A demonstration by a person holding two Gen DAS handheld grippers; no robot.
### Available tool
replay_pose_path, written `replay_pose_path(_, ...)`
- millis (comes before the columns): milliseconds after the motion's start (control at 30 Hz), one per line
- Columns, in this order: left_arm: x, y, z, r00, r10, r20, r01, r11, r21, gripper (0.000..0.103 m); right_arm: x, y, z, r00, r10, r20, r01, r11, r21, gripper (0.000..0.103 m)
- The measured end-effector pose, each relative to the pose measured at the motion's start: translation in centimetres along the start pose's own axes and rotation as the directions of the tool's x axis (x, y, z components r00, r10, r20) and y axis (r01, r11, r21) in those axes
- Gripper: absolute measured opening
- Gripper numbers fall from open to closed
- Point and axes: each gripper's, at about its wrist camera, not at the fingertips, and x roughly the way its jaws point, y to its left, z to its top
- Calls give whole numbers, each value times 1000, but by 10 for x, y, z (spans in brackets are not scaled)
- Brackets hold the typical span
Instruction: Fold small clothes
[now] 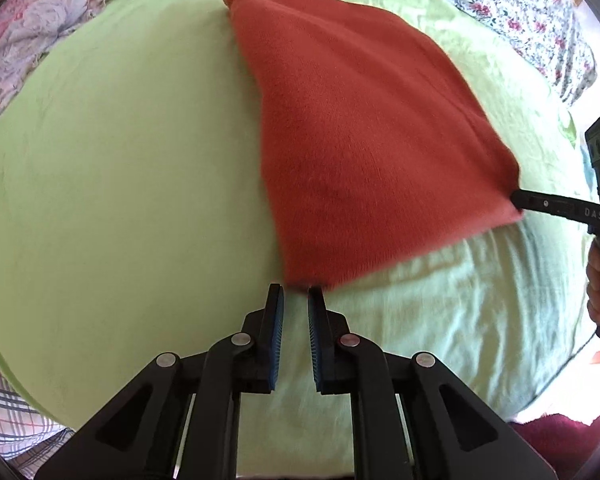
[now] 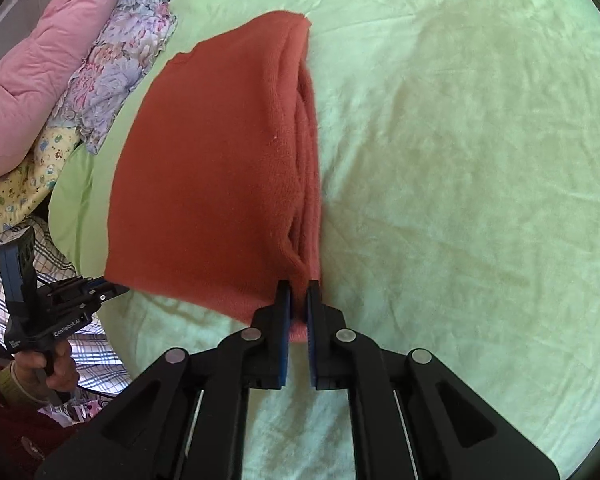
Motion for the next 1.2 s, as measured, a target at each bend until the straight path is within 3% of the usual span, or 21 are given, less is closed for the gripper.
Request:
replay_pose_path(200,-45,8,15,989,-97,109,98,995,-7,16,-36,0,3,996,-21,86,16,998,53,13)
replay_pose_path(300,-52,2,39,976,-134,169,137,991,-1,22,-50,12,19,985,24,170,-31,999,39,13)
replay_pose_path(400,-42,2,63,971,-158,181,163,987,-10,22,-39,32,46,979,77,191,-80,997,9,13)
replay_pose_path(567,-7,-2,77,976,-178,126,183,983,-26,22,-2,51,78,981,106,162,-104,994,-20,13)
replay_pose_path(700,29,4,74,989,-129,76,130,992,-4,13,37,33,83,998,4,66,-3,1000,-7,11)
replay_pose_path(800,35,8,81,986,-146,83,149,988,-28,11,55,18,87,998,18,54,-18,1000,6,7)
replay_pose_path(1000,7,7,73,975,-200,93,204,978,-40,11,26,25,82,994,25,111,-26,1000,10,12)
replay_pose_path(1133,-10,2,54,962,-260,78,261,965,2,13,-6,41,59,985,89,147,-86,996,-30,12)
replay_pose_path(1200,-8,0,45,965,-257,56,255,966,31,13,-13,47,41,986,103,134,-96,994,-57,12)
